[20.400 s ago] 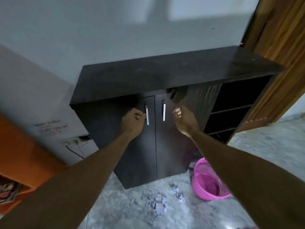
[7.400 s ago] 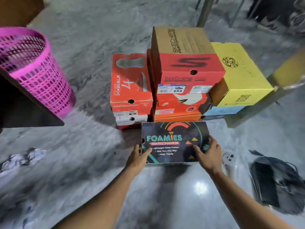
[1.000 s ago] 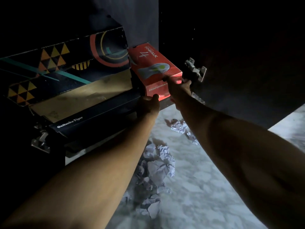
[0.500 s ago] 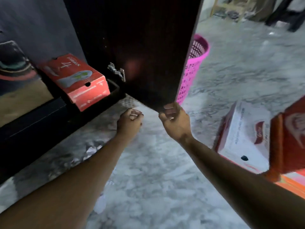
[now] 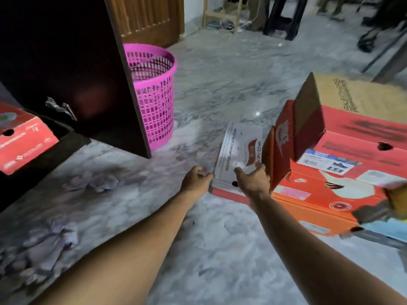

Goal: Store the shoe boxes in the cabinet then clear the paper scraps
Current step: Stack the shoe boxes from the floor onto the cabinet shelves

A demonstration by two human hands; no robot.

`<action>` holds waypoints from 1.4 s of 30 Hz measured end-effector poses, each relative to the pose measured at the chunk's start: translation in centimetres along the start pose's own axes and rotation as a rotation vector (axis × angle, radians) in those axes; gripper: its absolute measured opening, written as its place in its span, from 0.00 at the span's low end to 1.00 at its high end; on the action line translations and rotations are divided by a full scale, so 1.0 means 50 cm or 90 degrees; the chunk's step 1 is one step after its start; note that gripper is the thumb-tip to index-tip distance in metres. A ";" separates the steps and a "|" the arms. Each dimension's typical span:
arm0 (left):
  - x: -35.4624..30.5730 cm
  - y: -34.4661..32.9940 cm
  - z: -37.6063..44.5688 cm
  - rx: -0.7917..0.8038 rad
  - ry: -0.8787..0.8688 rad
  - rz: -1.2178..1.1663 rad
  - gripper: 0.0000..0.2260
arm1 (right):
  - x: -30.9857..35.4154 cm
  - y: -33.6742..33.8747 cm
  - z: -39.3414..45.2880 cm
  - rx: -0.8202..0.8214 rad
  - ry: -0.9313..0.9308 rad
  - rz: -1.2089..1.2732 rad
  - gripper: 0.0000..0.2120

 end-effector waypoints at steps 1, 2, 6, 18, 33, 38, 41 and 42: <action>0.002 -0.021 0.000 0.014 0.013 -0.001 0.25 | -0.008 -0.004 0.009 0.020 -0.031 0.020 0.42; 0.003 -0.039 0.002 0.030 0.023 -0.004 0.26 | -0.013 -0.009 0.015 0.035 -0.055 0.039 0.46; 0.014 -0.076 0.019 0.045 0.017 -0.054 0.17 | -0.034 -0.019 0.024 0.035 -0.066 -0.016 0.41; 0.080 0.021 -0.034 -0.005 0.046 -0.205 0.17 | -0.113 -0.011 -0.018 0.097 0.073 0.132 0.26; 0.210 0.282 -0.256 0.211 0.165 -0.227 0.32 | -0.162 -0.041 -0.229 0.578 -0.004 0.177 0.56; 0.266 0.366 -0.340 0.097 0.085 -0.248 0.36 | -0.090 -0.105 -0.296 0.644 0.088 0.125 0.58; 0.300 0.424 -0.369 -0.018 0.069 -0.287 0.33 | -0.016 -0.159 -0.333 0.674 0.145 0.138 0.53; 0.304 0.441 -0.376 -0.051 0.073 -0.319 0.34 | 0.010 -0.174 -0.342 0.683 0.165 0.140 0.51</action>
Point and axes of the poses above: each hand's wrist, its own z-axis towards the middle knuckle, its own y-axis out of the back of the hand, x = y × z, the point moved 1 cm from there along z, towards the middle knuckle, and after that the axes turned 2 degrees about -z, right-handed, at the moved point
